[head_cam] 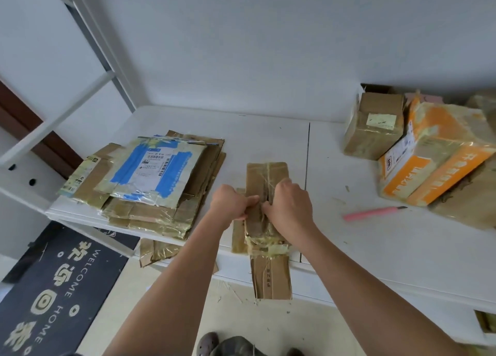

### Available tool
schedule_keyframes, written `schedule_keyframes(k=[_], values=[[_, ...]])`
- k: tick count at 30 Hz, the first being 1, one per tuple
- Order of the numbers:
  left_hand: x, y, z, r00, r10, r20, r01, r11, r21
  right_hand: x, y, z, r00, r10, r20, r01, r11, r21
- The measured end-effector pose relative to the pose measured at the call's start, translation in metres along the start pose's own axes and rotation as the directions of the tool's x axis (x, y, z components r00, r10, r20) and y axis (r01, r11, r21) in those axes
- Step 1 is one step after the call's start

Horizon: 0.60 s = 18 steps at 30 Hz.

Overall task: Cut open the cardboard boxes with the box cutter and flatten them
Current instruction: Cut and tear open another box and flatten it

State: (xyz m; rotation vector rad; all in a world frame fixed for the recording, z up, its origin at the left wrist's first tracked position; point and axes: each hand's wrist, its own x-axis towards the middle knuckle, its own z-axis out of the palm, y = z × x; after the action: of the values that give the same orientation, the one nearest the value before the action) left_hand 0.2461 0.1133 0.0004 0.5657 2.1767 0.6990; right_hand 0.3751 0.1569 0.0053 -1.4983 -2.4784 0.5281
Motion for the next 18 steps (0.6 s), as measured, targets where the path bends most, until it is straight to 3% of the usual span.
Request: schedule_keyframes(k=[3, 5, 8, 11, 12, 14, 16, 18], values=[[0.0, 0.003, 0.0, 1.0, -0.001, 0.001, 0.001, 1.0, 0.027, 0.009, 0.009, -0.012, 0.994, 0.046, 0.097, -0.066, 0.976, 0.209], [0.001, 0.003, -0.001, 1.0, -0.004, 0.003, 0.003, 0.999, 0.039, 0.015, 0.024, -0.025, 0.971, 0.089, 0.222, -0.18, 0.885, 0.429], [0.002, 0.003, -0.002, 1.0, 0.004, 0.013, -0.004, 0.999, 0.036, 0.013, 0.056, -0.033, 0.927, 0.146, 0.347, -0.361, 0.601, 0.713], [0.001, 0.004, -0.002, 1.0, 0.015, -0.003, -0.015, 0.999, 0.029, -0.002, 0.08, -0.021, 0.868, 0.136, 0.478, -0.496, 0.307, 0.813], [-0.001, 0.004, -0.001, 1.0, 0.025, -0.012, -0.024, 0.999, 0.039, -0.005, 0.087, -0.015, 0.873, 0.163, 0.459, -0.487, 0.318, 0.814], [-0.005, 0.004, 0.004, 0.996, 0.079, -0.045, -0.076, 0.996, 0.056, -0.007, 0.092, -0.008, 0.935, 0.256, 0.245, -0.352, 0.603, 0.716], [-0.012, 0.005, 0.01, 0.978, 0.171, -0.121, -0.151, 0.976, 0.154, -0.009, 0.089, -0.005, 0.988, 0.144, -0.056, -0.101, 0.873, 0.478], [-0.019, 0.007, 0.016, 0.942, 0.254, -0.218, -0.177, 0.931, 0.32, -0.015, 0.081, -0.002, 0.983, -0.038, -0.177, 0.087, 0.957, 0.276]])
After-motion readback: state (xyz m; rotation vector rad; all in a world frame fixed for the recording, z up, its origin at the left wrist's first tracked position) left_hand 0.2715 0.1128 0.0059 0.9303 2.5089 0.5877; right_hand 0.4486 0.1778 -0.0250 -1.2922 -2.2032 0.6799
